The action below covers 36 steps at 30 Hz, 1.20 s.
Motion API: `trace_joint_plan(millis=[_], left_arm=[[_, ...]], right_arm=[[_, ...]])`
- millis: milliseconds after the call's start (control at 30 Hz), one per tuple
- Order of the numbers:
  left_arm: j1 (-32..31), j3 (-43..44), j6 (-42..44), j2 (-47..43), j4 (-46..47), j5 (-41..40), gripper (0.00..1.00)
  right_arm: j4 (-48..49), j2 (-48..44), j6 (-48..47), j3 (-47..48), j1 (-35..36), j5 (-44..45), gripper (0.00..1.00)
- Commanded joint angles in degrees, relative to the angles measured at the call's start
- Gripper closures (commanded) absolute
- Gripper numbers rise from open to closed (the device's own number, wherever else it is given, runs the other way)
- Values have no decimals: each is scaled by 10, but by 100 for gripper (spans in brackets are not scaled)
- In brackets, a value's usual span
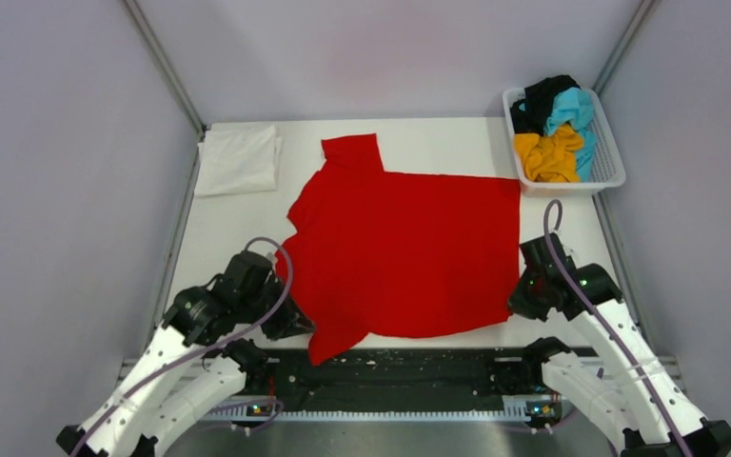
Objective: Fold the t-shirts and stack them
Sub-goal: Fold the flattened tshirt in 1/3 of the way
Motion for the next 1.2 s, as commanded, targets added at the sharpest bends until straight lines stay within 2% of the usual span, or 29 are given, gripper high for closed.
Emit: trace_joint_plan(millis=[0, 333, 600, 900, 1167], left_arm=[[0, 13, 59, 91, 164, -62, 100], [23, 172, 139, 292, 193, -233, 100], [116, 237, 186, 414, 195, -212, 100], [149, 326, 234, 521, 199, -230, 100], [163, 399, 261, 626, 175, -199, 100]], right_arm=[[57, 14, -7, -4, 4, 15, 98], [163, 119, -30, 24, -10, 51, 96], [223, 164, -65, 35, -79, 33, 95], [259, 234, -89, 55, -124, 38, 93], [296, 265, -90, 49, -140, 42, 86]])
